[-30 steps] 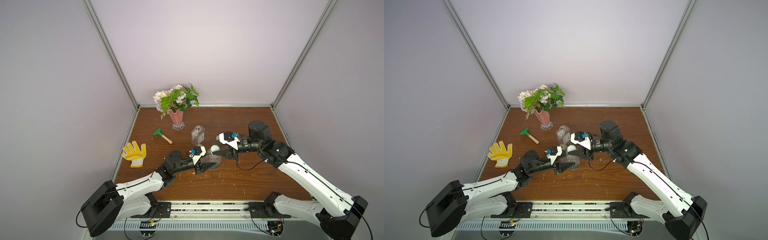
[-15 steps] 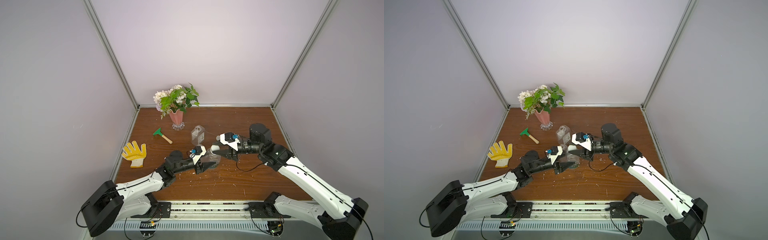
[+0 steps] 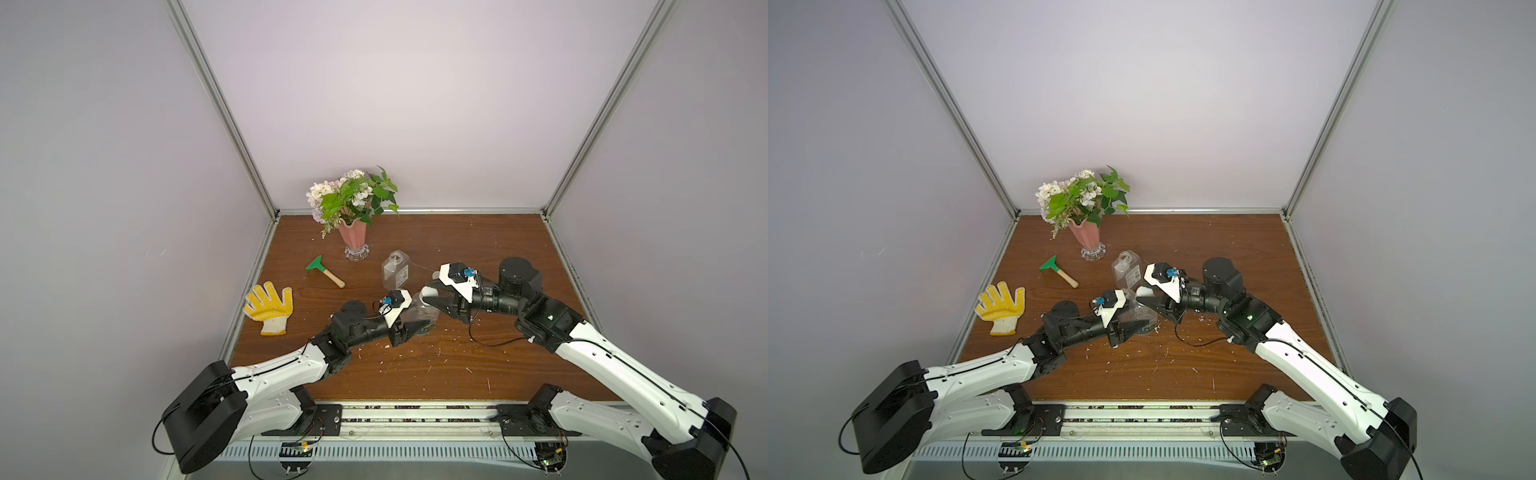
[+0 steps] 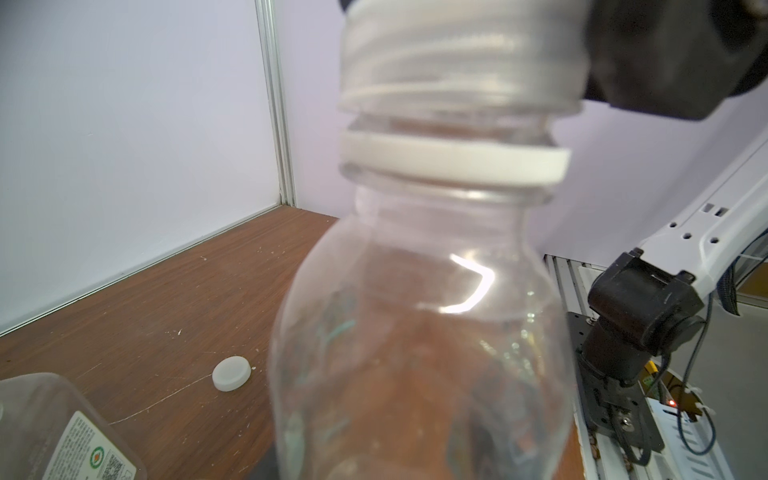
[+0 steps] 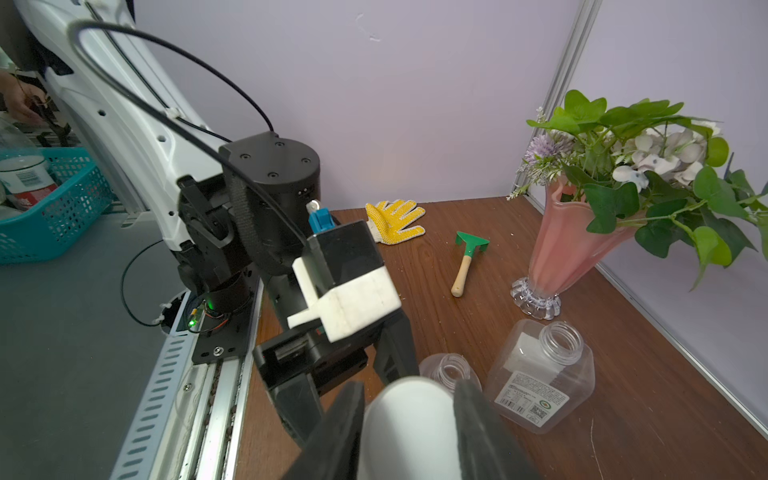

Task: Screw on the bottle caps
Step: Screw the bottle cap onto the plastic bottle.

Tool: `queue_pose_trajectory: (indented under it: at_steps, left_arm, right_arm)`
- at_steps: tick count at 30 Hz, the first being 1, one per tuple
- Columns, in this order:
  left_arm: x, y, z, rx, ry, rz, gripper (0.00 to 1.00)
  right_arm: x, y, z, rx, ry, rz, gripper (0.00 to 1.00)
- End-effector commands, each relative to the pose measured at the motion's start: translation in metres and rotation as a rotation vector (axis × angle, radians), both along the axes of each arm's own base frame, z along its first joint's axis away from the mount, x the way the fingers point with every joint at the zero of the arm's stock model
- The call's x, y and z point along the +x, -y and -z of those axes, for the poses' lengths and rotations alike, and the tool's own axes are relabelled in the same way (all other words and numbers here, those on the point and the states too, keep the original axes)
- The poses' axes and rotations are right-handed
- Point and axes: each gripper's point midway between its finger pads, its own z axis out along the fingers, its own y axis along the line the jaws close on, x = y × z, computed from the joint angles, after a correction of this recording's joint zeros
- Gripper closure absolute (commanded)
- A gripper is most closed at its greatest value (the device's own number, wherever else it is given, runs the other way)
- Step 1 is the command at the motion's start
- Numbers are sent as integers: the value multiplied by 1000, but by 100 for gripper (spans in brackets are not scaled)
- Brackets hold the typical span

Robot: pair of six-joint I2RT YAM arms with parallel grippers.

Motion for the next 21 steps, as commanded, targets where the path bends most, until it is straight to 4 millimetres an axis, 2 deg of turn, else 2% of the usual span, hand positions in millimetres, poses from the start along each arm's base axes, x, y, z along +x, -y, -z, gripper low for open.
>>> queue_pose_trajectory:
  at_steps: [1,9,14,21]
  left_arm:
    - [6,-5,-55,-136,138,-39,45]
    - [14,-4,-46,-120,111,-69,45]
    - [20,-4,-43,-113,94,-97,45]
    - [25,-6,-35,-95,76,-123,45]
  right_arm:
    - [4,4,27,-56,-94,71,59]
    - [2,-1,18,-62,-56,76,59]
    - [9,-3,19,-98,-44,118,59]
    - [16,-2,2,-73,-22,171,58]
